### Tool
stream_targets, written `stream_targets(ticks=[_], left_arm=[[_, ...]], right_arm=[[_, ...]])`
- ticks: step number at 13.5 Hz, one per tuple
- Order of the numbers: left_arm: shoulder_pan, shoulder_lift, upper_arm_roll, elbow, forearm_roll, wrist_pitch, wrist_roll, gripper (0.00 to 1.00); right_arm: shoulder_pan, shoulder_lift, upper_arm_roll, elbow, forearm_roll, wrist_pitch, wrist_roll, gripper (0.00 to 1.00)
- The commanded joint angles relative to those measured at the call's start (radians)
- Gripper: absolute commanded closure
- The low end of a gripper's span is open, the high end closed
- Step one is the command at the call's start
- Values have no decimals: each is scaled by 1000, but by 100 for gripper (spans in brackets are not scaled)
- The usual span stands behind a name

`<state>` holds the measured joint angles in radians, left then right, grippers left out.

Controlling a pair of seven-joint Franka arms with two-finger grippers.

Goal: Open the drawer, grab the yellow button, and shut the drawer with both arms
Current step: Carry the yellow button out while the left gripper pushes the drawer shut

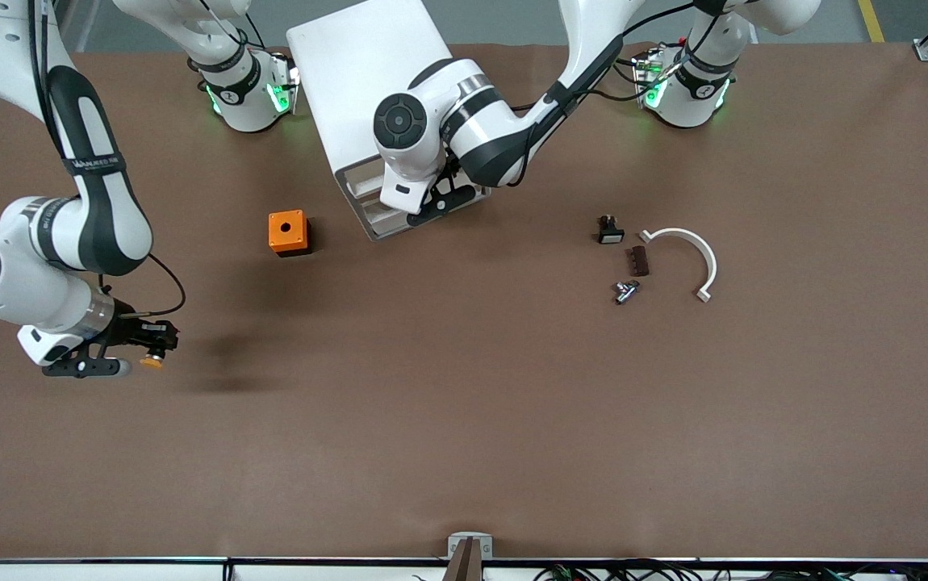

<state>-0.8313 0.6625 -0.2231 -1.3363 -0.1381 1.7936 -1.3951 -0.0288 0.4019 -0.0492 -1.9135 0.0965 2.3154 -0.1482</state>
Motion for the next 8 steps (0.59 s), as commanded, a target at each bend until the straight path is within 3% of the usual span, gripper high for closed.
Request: stream_targets(ticks=[1,6,8], left_arm=[[-23,-26,-19,-32,11,4,-15,0],[-31,-41,-35,-60,11,1,-19,0],[-29,-50,-35,-64,12,-14,-21,0]], right_arm=[[-14,21,17,-61,-12,100,-21,98],[-26,109,17,-73,-12,182,-83,93],[-25,118,19,-75,-5,185,-82,87]])
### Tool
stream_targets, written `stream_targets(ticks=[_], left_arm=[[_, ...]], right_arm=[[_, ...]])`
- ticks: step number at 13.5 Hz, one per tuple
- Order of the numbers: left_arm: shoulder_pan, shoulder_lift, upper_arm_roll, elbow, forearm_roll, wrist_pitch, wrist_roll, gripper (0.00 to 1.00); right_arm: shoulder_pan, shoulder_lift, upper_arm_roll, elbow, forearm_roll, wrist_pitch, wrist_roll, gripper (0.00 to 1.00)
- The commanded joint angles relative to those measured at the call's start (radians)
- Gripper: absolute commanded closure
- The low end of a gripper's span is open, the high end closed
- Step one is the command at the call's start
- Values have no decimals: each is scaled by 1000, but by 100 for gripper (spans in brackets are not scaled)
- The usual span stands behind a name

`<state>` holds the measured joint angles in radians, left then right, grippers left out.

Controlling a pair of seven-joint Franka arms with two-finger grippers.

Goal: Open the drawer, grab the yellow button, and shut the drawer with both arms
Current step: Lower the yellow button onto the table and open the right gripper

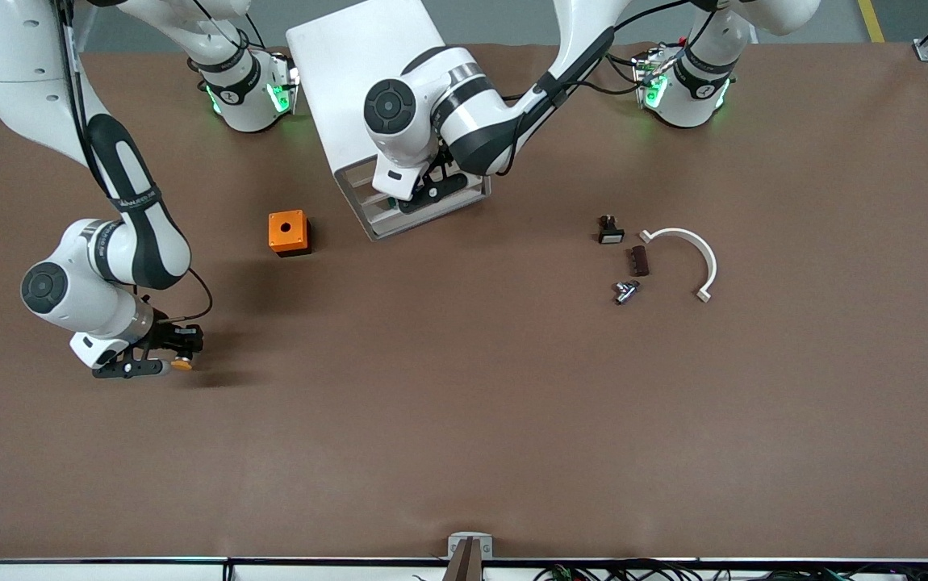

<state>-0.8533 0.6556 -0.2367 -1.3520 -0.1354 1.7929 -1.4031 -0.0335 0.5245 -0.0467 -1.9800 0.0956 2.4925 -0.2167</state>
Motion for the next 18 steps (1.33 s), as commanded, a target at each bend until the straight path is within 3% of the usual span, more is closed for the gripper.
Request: stream_targets(ticks=[1,5,6,7,10,13,18], left_arm=[[2,-68,-19,-49,11,-44,-13,0],[62,-135,11,-47,36,-110,-8,0],[89,-143,11,-47,60,-115,-8,0],[117,-149,13,-45,92,-116,-7,0],[207,-165,11,-41,183,-116,10,0],[298,-188,11,-41,293,-116,1,0],[497,-261,10,-39,300,-118,16,0]], right_arm=[[-23,9,16,-5,1,9,-10,72],[-17,11,16,0,3,0,2,23],[-17,3,17,0,1,-1,2,7],[-17,-10,18,0,3,-13,-1,0],[-23,-133,18,4,3,-87,14,0],[-23,-275,16,10,1,-245,86,0],[-23,-461,16,99,-3,-510,131,0]])
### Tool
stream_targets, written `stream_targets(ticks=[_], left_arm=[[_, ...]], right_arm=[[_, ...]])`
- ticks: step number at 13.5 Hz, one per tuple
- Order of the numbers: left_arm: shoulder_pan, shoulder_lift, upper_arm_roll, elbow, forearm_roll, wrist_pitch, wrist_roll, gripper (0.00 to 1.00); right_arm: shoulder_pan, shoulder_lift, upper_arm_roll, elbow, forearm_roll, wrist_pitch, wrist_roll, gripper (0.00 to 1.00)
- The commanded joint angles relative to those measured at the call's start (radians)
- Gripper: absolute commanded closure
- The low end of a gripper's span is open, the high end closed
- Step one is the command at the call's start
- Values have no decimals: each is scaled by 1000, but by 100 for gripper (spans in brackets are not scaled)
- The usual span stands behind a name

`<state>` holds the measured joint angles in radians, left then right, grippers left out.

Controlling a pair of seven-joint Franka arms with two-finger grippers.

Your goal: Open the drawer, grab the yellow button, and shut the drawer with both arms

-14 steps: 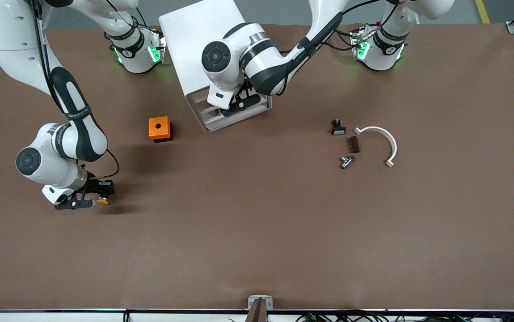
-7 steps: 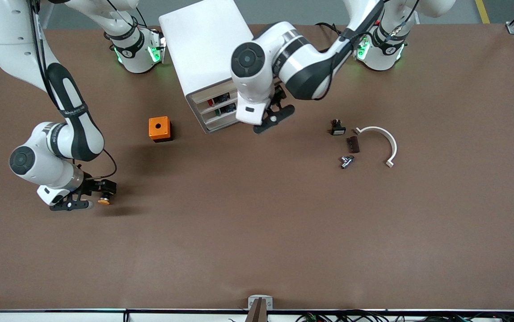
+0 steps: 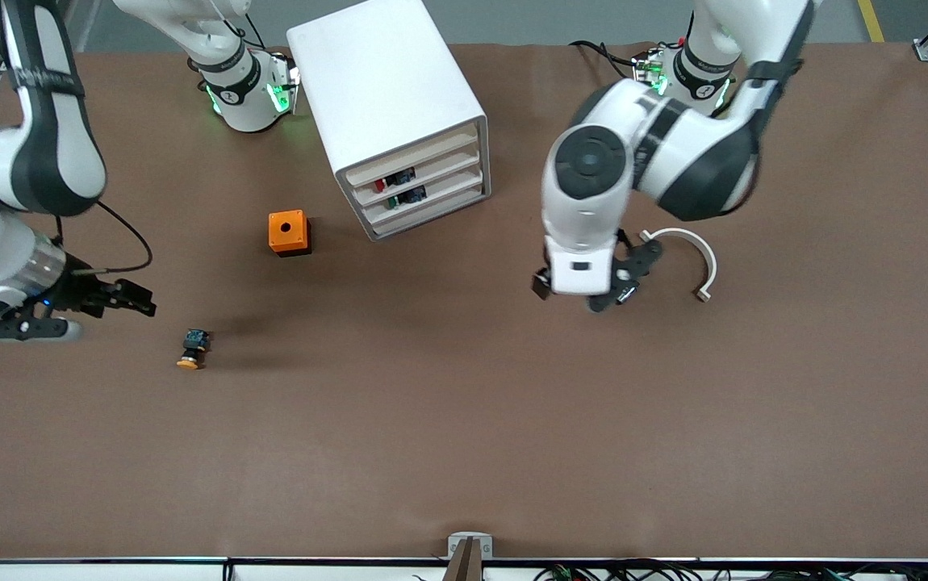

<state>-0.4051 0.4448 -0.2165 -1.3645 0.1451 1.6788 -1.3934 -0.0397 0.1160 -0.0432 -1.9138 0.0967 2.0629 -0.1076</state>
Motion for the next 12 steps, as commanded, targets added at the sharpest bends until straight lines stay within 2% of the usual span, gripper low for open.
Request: stream_targets(ticks=[1,4,8,9,12], left_arm=[[83,-61,-11,-25,19,-4,28,0],[192,-95,-9,-21,18,-4,186,0],[304,-121,-11,-2,16,-4,358,0],[328,-127,-11,-2,16,-4,400,0],[411,-159,-11,-1,14,-4,618,0]], right_arm=[[-19,-67,11,79,-5,-148,23,0],[-20,-75,9,243,-11,-314,25,0],[-17,-73,16,393,-11,-395,239,0],[-16,-72,16,424,-11,-450,265,0],[-9,-68,20,440,-38,-466,250,0]])
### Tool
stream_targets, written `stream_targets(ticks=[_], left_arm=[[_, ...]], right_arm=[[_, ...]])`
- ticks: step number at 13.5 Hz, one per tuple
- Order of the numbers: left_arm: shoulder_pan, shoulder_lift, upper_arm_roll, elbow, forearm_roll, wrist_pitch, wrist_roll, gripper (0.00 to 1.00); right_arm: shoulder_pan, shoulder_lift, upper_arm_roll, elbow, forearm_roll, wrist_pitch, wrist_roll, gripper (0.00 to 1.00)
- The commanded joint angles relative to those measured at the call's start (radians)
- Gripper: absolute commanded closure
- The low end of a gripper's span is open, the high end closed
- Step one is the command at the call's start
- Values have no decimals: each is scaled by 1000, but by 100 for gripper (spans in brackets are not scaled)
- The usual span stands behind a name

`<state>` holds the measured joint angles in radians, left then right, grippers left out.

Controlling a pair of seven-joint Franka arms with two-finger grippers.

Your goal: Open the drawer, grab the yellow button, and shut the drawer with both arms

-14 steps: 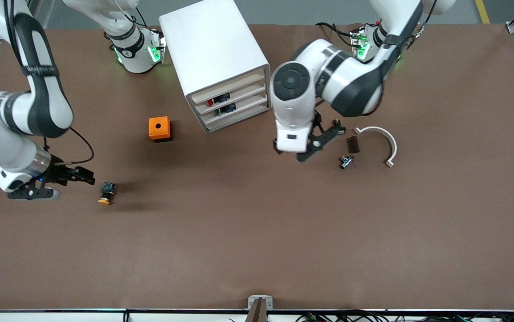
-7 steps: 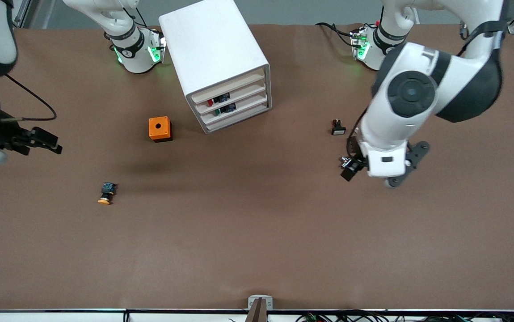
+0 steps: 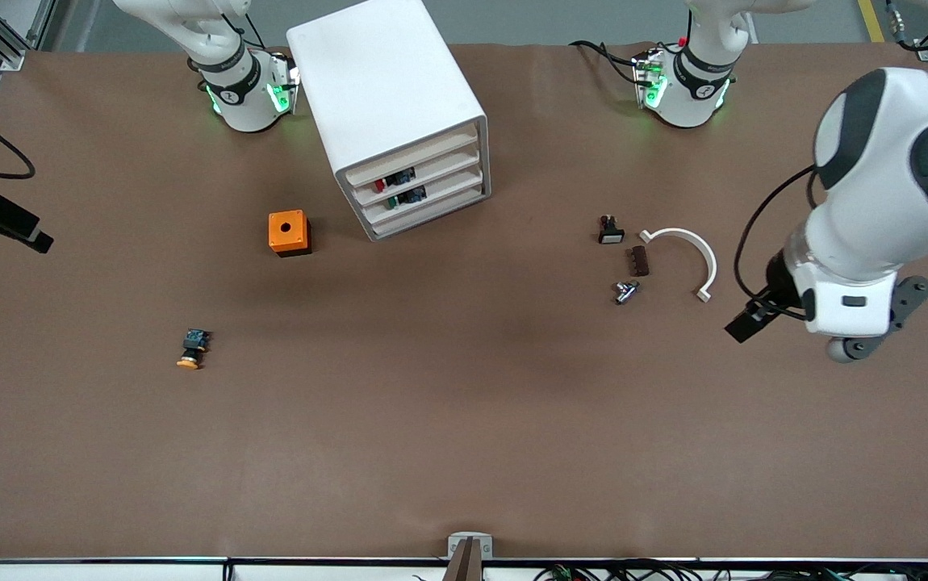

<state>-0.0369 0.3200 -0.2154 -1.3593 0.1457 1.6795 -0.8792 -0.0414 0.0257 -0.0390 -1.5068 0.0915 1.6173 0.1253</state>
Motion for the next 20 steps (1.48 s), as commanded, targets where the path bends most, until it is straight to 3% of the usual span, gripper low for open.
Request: stream_targets(ticks=[1,5,8,10,12,16,20], left_arm=[[73,-50,-12,-3,5,-4,142,0],[164,-128,-6,-3,-3,-67,380,0],[77,-200,166,-12,-34,-114,576,0],[55,-234,212,-15,-70,-156,649,0],[54,-262,214,-33,-74,-191,672,0],[68,-358,214,-165,-132,-193,692,0],[68,-384,209,-187,-132,-195,689,0]], right_arm=[[1,22,18,33,-62,-25,-5,0],[12,16,11,25,-59,-56,-98,0],[11,11,10,20,-64,-56,-99,0],[11,13,10,20,-67,-54,-99,0],[9,13,10,19,-70,-56,-98,0],[8,11,8,16,-70,-53,-98,0],[5,11,7,16,-70,-56,-98,0]])
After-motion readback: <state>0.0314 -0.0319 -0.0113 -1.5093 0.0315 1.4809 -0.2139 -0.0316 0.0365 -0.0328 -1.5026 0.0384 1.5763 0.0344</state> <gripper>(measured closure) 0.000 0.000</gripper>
